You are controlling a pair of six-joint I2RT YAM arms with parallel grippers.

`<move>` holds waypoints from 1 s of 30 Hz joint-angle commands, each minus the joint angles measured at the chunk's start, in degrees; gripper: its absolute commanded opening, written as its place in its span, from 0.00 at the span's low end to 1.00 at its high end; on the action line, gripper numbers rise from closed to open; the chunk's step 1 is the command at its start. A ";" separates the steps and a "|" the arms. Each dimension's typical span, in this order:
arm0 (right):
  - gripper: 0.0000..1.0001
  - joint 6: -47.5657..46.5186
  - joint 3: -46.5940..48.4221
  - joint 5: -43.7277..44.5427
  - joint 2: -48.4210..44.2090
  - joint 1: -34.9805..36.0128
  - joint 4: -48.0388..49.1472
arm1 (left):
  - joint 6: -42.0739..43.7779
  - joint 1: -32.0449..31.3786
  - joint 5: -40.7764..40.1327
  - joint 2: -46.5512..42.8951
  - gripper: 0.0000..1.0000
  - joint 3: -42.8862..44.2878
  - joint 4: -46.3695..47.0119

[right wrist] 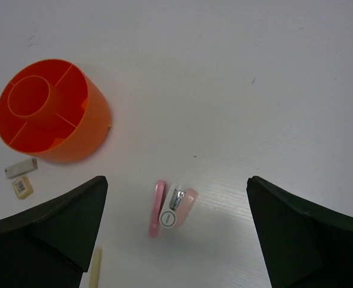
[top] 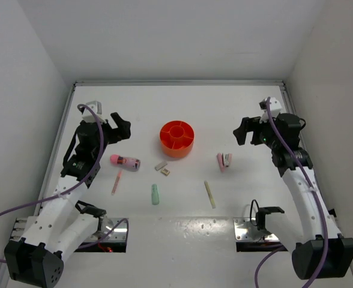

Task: Sort the stationery into containers
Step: Grab a piece of stationery with the left arm

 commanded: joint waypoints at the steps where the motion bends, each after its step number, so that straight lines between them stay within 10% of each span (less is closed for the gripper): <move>1: 1.00 0.19 1.74 -2.46 -0.25 0.06 1.44 | -0.51 0.23 0.93 -0.53 0.97 2.35 1.63; 7: 0.97 -9.03 -1.06 -15.28 -2.27 0.76 0.21 | -1.56 0.23 2.06 0.00 0.78 2.35 1.63; 9: 0.56 -10.79 -1.69 -17.31 -1.58 1.38 1.01 | -3.22 0.23 2.68 0.00 0.50 2.35 1.11; 10: 0.01 -11.32 -1.08 -18.02 -0.36 1.38 0.40 | -4.28 0.23 1.81 0.00 0.25 2.35 0.58; 11: 0.00 -12.02 0.32 -19.24 3.40 1.99 -2.83 | -5.94 0.23 0.59 0.00 0.00 2.35 -0.21; 13: 0.00 -14.65 5.85 -20.04 7.54 2.60 -6.36 | -11.30 0.23 -3.27 0.61 0.00 0.52 -4.59; 14: 0.58 -14.67 7.44 -20.65 9.57 2.61 -7.42 | -13.84 0.23 -5.73 0.61 0.00 -0.19 -6.35; 15: 0.91 -15.28 10.07 -21.18 12.89 2.61 -9.09 | -17.61 0.23 -8.63 1.40 0.07 -0.19 -12.20; 16: 1.00 -15.28 11.14 -21.19 14.32 3.31 -9.10 | -22.69 0.23 -10.22 2.62 0.21 -0.19 -14.34; 17: 1.00 -15.28 12.80 -21.97 15.55 4.18 -9.71 | -24.83 0.23 -12.32 3.33 0.48 0.33 -18.80; 19: 0.95 -14.76 14.48 -21.46 18.36 5.24 -9.72 | -32.45 0.23 -14.10 4.65 0.66 1.38 -22.69; 21: 0.47 -12.92 15.63 -19.97 19.17 6.12 -9.72 | -36.87 0.76 -15.25 7.46 0.80 2.79 -25.25; 23: 0.35 -12.91 15.63 -17.68 19.87 7.87 -10.24 | -42.32 0.76 -16.38 9.92 0.84 4.01 -26.84; 27: 0.69 -11.59 14.49 -13.37 19.35 8.50 -9.72 | -49.45 0.76 -17.18 20.36 0.85 8.75 -29.92; 30: 0.70 -11.59 13.78 -11.96 18.82 9.03 -8.67 | -52.18 0.76 -17.18 30.65 0.84 13.86 -32.90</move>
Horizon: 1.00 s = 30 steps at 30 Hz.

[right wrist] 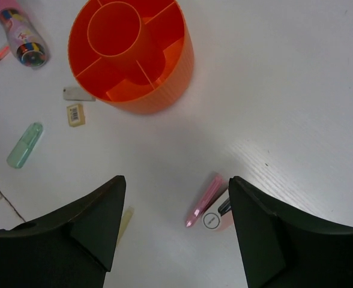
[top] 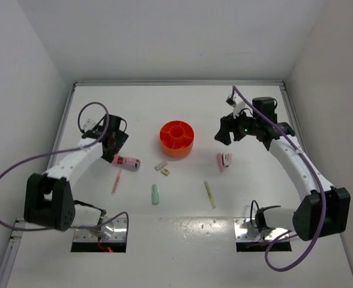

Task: Sort the stationery into containers
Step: Grab a piece of stationery with the left arm

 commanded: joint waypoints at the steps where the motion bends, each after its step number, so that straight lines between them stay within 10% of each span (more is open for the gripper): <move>1: 0.70 0.61 0.60 2.33 -1.12 0.39 1.65 | -7.36 0.54 -1.70 8.24 0.82 6.15 -3.34; 30: 0.70 1.13 -0.01 1.81 -1.65 0.39 1.65 | -10.88 3.88 -0.39 11.42 0.70 0.53 -4.04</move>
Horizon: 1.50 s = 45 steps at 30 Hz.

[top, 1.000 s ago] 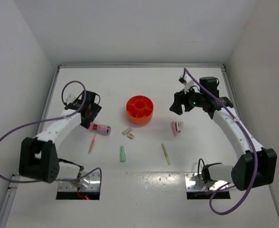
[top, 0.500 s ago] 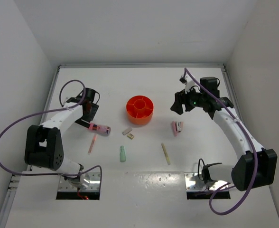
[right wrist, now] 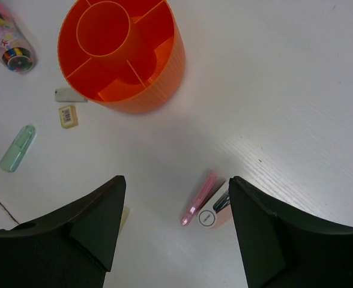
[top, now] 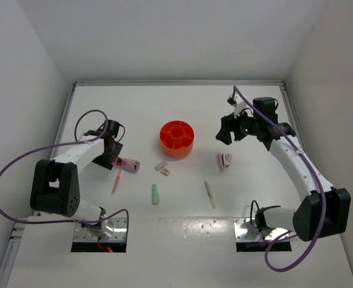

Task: Sort the stationery into containers
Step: Grab a piece of stationery with the left arm, then place the stationery into the container

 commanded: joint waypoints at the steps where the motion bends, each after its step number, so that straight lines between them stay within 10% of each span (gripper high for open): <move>1: 0.70 0.54 0.14 -0.38 -1.38 0.39 1.57 | -0.43 0.04 0.27 1.56 0.68 0.05 2.25; 15: 0.70 0.54 -0.39 0.15 -1.38 0.39 1.57 | 1.76 0.04 0.88 10.44 0.62 4.70 3.31; 27: 0.70 0.54 -0.39 0.15 -1.91 0.39 1.57 | 15.08 -1.19 0.97 7.90 0.08 16.46 5.42; 31: 0.00 -1.12 -1.44 -2.39 -1.91 0.39 1.57 | 34.68 -4.88 12.08 2.73 0.00 21.31 15.94; 33: 0.00 -2.53 -2.06 -2.40 -1.91 0.39 2.18 | 41.29 -7.95 16.51 -2.61 0.00 19.92 26.71; 34: 0.11 -2.53 -2.75 -2.92 -1.91 0.39 2.18 | 45.50 -8.92 18.44 -4.39 0.00 18.87 30.43; 35: 0.55 -3.14 -3.46 -2.93 -1.91 0.39 3.23 | 47.28 -9.97 20.46 -5.97 0.00 16.69 33.95; 37: 0.75 -3.76 -3.46 -2.93 -1.91 0.39 3.94 | 51.76 -12.96 22.93 -7.92 0.00 15.53 41.61; 38: 0.64 -4.37 -3.98 -2.93 -1.91 0.39 3.94 | 53.08 -13.93 23.64 -7.92 0.00 15.52 43.02; 40: 0.04 -4.99 -4.69 -3.45 -1.91 0.39 5.24 | 58.42 -17.09 25.84 -7.92 0.00 15.52 49.58; 45: 0.06 -7.45 -9.25 -3.45 -3.84 0.39 10.34 | 67.50 -24.99 20.34 -5.82 0.00 8.69 67.61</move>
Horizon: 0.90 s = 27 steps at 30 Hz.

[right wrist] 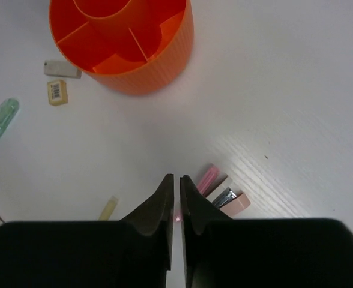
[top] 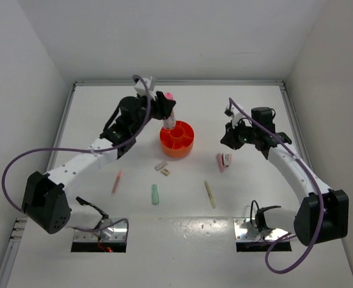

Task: Sort the stationery into containers
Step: Place the stationery into the container

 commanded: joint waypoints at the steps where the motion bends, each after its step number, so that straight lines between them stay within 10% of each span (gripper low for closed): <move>1: 0.10 -3.23 -3.05 -1.42 -3.32 0.39 7.98 | 10.55 -4.27 -4.01 2.03 0.00 -4.82 18.94; 10: 0.14 -10.79 -18.52 -8.27 -16.05 0.39 24.51 | 17.68 -7.79 -11.76 10.38 0.00 -7.37 36.97; 27: 0.00 -17.13 -17.47 -11.62 -14.57 0.39 21.72 | 14.96 -8.32 -11.15 18.38 0.00 -11.50 46.39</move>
